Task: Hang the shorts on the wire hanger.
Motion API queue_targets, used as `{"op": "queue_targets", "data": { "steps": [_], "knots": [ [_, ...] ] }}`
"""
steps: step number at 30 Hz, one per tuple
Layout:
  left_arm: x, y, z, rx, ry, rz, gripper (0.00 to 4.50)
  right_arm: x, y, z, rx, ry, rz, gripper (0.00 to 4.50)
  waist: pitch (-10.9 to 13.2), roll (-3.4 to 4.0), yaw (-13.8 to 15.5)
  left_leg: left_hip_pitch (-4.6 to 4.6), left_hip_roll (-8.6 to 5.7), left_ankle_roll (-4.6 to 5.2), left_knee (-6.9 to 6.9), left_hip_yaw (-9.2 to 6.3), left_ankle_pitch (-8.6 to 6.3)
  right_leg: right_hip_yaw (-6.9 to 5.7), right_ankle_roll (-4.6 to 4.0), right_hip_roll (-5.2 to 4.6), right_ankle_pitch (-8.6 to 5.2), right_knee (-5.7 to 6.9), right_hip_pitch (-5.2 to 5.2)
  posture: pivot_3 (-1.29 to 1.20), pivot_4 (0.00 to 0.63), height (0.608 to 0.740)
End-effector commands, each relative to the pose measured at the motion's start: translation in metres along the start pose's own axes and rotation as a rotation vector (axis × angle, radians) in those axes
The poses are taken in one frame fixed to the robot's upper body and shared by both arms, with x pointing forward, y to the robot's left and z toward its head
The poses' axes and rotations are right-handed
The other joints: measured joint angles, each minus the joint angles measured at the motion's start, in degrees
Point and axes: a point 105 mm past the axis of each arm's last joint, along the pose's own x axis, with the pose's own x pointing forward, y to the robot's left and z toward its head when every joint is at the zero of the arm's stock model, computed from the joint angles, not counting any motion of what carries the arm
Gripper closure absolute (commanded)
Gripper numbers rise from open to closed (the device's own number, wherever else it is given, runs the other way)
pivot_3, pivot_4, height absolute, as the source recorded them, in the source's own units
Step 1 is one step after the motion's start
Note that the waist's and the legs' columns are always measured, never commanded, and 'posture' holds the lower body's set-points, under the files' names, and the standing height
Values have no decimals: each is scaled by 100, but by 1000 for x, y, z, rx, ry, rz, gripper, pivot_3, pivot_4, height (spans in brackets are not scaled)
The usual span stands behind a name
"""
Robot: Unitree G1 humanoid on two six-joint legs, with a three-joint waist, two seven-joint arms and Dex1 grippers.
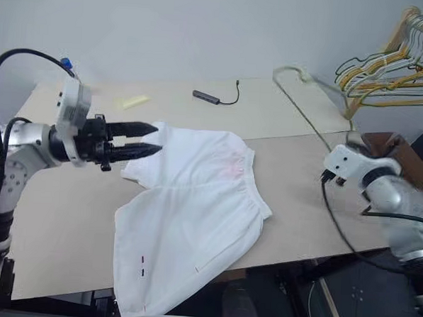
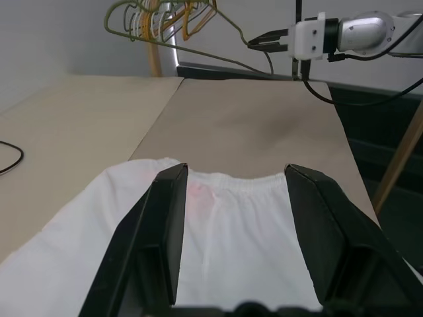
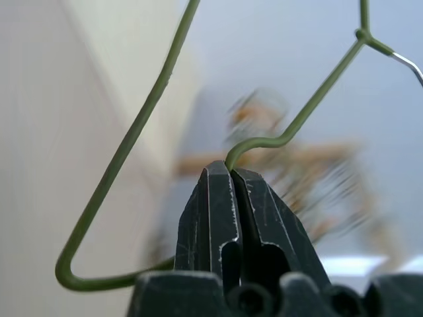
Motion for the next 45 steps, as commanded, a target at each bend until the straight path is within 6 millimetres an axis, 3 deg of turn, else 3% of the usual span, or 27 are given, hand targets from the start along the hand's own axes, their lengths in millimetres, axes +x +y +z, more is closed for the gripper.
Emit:
{"op": "queue_targets", "data": {
  "steps": [1,5,6,14,19,24,33,36,39,45],
  "knots": [
    [3,9,12,26,-9,-24,1410,-5,3,30,-222,-300,16,4500,0,-2,-89,3,2,0,1,-1,0,-1,-1,2,0,1,3,-226,0,740],
    [6,19,19,33,-9,-61,152,-7,7,49,-325,-482,44,4500,2,1,-250,7,-3,-1,3,-1,1,6,0,-3,2,0,10,-226,0,740],
    [8,21,19,43,7,-67,22,-6,5,54,-334,-518,31,4500,2,1,-279,8,-4,0,3,-4,1,8,0,-4,2,0,10,-224,0,740],
    [40,12,-15,101,239,-212,22,2,-13,91,-364,-672,-30,4500,3,2,-479,20,-5,0,3,-45,1,16,3,-6,7,3,24,-221,0,740],
    [61,8,-39,119,386,-257,22,4,-21,103,-369,-704,-49,4500,3,2,-505,18,-8,1,7,-53,1,14,6,-6,8,3,27,-232,0,740],
    [60,7,-51,160,445,-285,1569,6,-27,100,-381,-673,-63,4500,3,3,-565,19,-8,3,6,-52,0,19,5,-8,8,7,25,-247,0,740],
    [61,7,-50,148,419,-285,4452,7,-31,101,-384,-655,-85,4500,4,4,-564,23,-8,3,6,-52,0,21,6,-8,9,11,26,-252,0,740],
    [60,10,-50,160,422,-259,4452,4,-32,105,-376,-683,-85,4500,4,4,-558,23,-7,3,6,-53,0,21,6,-7,9,13,25,-251,0,740],
    [59,14,-46,160,400,-234,4500,-1,-29,111,-332,-737,-71,3811,4,4,-555,23,-7,3,7,-53,0,21,6,-8,9,13,26,-250,0,740],
    [50,23,-43,179,377,-146,4500,-24,-27,118,-113,-837,47,1832,4,3,-557,21,-7,3,7,-55,-1,19,8,-9,10,9,28,-239,0,740]
  ]
}}
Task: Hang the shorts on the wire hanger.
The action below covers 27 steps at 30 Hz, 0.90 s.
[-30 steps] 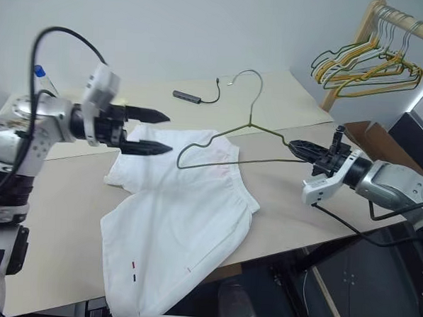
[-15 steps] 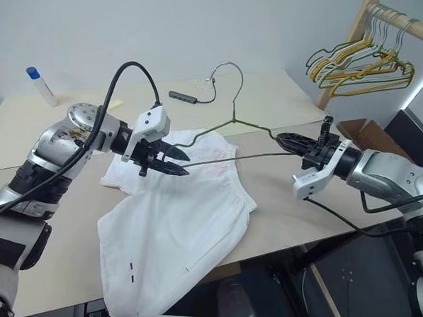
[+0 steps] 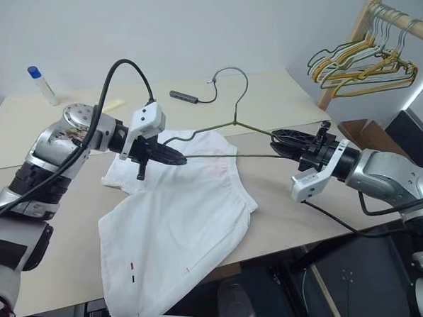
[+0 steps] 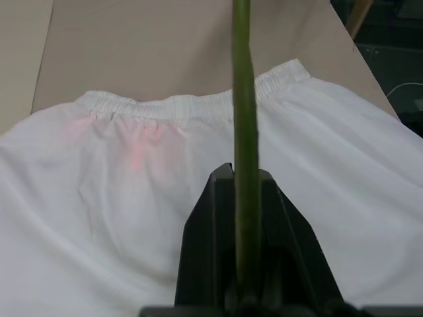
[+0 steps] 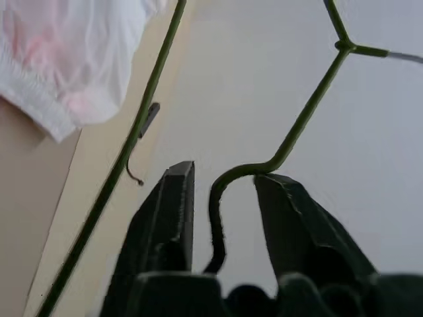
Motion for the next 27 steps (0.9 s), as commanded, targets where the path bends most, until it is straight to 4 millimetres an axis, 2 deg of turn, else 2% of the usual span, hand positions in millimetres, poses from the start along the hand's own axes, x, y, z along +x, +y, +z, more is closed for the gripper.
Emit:
{"op": "queue_targets", "data": {
  "steps": [1,3,5,7,9,11,15,18,23,27],
  "knots": [
    [-14,7,11,55,-39,85,4500,-8,-18,11,168,-52,-43,1489,1,-1,1,1,0,0,0,0,0,0,0,0,0,-1,2,-233,0,740],
    [-15,7,11,60,-50,96,4500,-10,-20,13,342,-40,-25,815,1,-2,3,1,2,0,1,-4,0,-1,1,0,1,-1,6,-233,0,740],
    [-15,5,10,79,-47,103,4500,-13,-28,12,609,-25,-3,139,2,-2,4,4,3,0,5,-10,0,-6,1,1,1,-1,17,-223,0,740],
    [-16,1,9,131,-45,97,4500,-15,-31,8,881,24,69,63,3,2,9,7,7,3,11,-15,-2,-7,2,0,2,-1,26,-223,0,740],
    [-18,-3,7,180,-36,89,4500,-18,-36,8,1057,17,166,63,2,5,30,16,15,8,17,-26,-5,-19,2,-1,1,-2,44,-210,0,740],
    [-20,-5,3,220,-12,87,4500,-19,-43,3,1159,20,210,63,4,7,64,18,17,9,23,-32,-7,-26,1,-2,2,-3,48,-210,0,740],
    [-22,-5,3,237,-4,94,4500,-18,-37,-3,1228,98,363,63,6,12,236,15,17,10,25,-34,-10,-34,2,-2,1,-10,44,-196,0,740],
    [-23,-5,6,236,-21,91,4500,-14,-27,0,1291,135,497,63,7,17,377,-26,13,10,33,-23,-11,-25,2,-6,1,-1,-12,-191,0,740],
    [-21,-9,7,237,-23,60,4500,-1,-7,-11,1268,253,579,63,8,18,528,-116,4,10,66,-17,-10,-21,3,-11,3,62,-112,-186,0,740],
    [-18,-8,10,240,-30,54,4500,10,1,-12,1277,273,615,63,12,25,575,-121,-5,10,66,-12,-10,-21,3,-10,3,69,-123,-188,0,740]
  ]
}}
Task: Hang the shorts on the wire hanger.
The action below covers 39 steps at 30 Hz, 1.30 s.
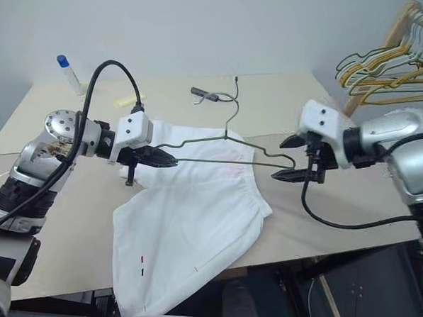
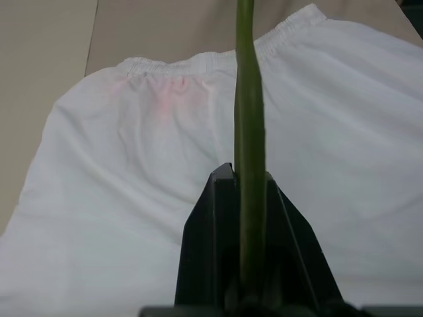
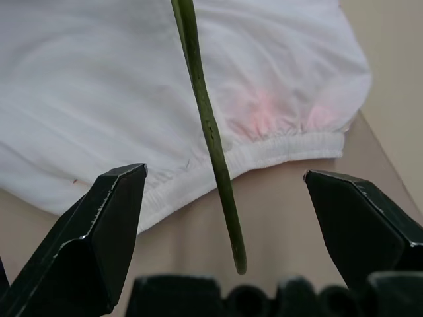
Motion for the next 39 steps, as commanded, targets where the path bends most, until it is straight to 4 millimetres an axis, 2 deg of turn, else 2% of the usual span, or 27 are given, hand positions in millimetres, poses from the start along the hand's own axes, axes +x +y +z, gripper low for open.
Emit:
{"op": "queue_targets", "data": {
  "steps": [1,4,14,17,20,24,32,36,39],
  "knots": [
    [-3,5,17,41,-42,12,4500,-3,-8,7,-27,38,-24,230,1,1,5,0,-1,0,0,0,0,0,0,-1,0,0,0,-190,0,740],
    [-3,3,17,48,-43,-6,4500,2,-7,6,-36,52,-11,945,1,1,5,1,-2,0,0,0,0,-1,0,0,0,1,1,-190,0,740],
    [-1,3,19,79,-63,-6,4500,6,-1,14,-65,21,21,4475,1,1,-84,3,-2,0,0,-6,0,-3,0,1,0,6,2,-196,0,740],
    [-2,2,20,110,-86,-10,4500,4,2,15,-64,5,22,4475,1,1,-86,4,-2,0,1,-6,1,-3,0,1,0,7,3,-197,0,740],
    [-6,2,22,86,-136,-27,3730,0,4,11,-45,-5,12,4500,1,2,-86,5,-1,0,1,-8,0,-4,0,2,0,9,3,-199,0,740],
    [-15,9,19,60,-161,-8,2434,-9,11,-1,27,-12,1,4500,1,2,-85,4,-1,0,1,-9,0,-4,0,1,0,8,4,-209,0,740],
    [-47,29,9,12,-174,108,23,-26,32,-34,224,4,-47,4500,1,1,-99,5,0,0,2,-9,0,-7,1,3,-1,8,5,-222,0,740],
    [-68,37,16,-10,-312,255,23,-36,41,-64,425,-8,-100,4500,0,1,-101,8,4,0,2,-6,0,-4,0,5,-1,9,7,-217,0,740],
    [-73,19,21,-18,-354,206,23,-41,48,-82,644,-86,-101,4500,0,1,-105,9,6,0,2,-6,0,-1,0,4,0,11,9,-218,0,740]
  ]
}}
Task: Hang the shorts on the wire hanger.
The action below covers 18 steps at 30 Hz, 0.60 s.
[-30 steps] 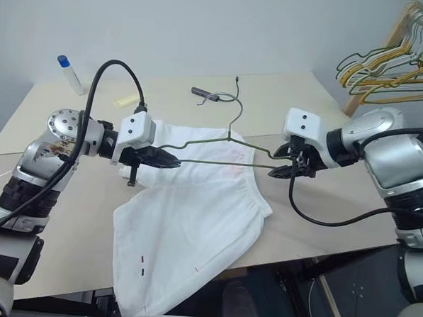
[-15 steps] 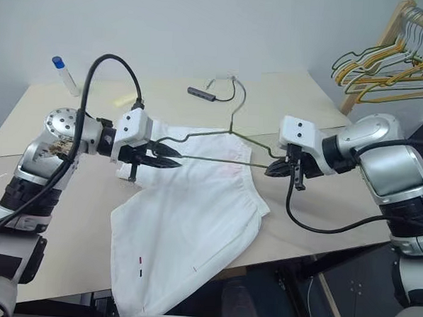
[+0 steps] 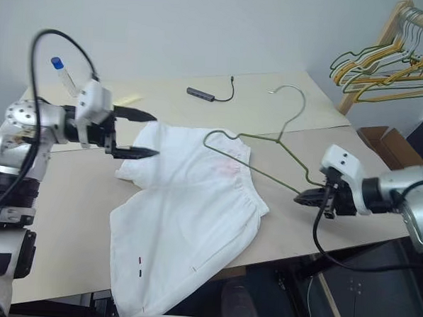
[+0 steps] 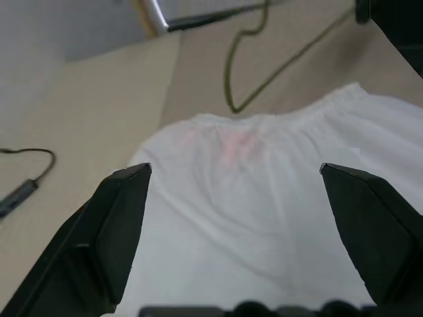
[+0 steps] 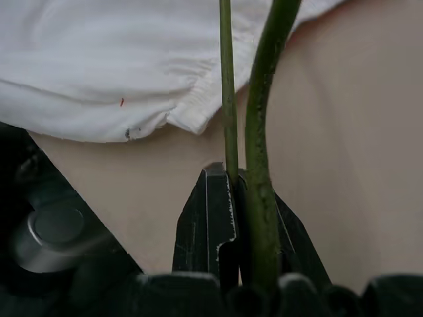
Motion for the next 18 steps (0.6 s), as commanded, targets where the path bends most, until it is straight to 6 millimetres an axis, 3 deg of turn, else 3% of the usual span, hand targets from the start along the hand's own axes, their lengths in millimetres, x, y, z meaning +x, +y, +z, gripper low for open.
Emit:
{"op": "queue_targets", "data": {
  "steps": [1,7,14,18],
  "knots": [
    [-10,-19,18,13,-68,-54,23,-13,-6,-7,200,-108,-12,4500,-1,0,-2,2,0,0,0,0,0,0,0,0,0,0,4,-214,0,740],
    [-17,-45,17,-35,-29,-103,23,8,-24,-47,514,-75,-41,4500,-4,-2,4,11,2,0,1,4,0,3,-1,4,0,0,12,-183,0,740],
    [-20,-62,24,-82,-39,-130,23,37,-30,-62,642,-26,-6,4500,-7,8,27,15,1,0,-6,8,0,6,-1,7,-1,-4,14,-145,0,740],
    [-21,-64,25,-88,-34,-124,23,44,-25,-59,651,-7,59,4500,-7,8,69,13,-2,0,-5,8,0,5,0,6,-1,-4,14,-131,0,740]
  ]
}}
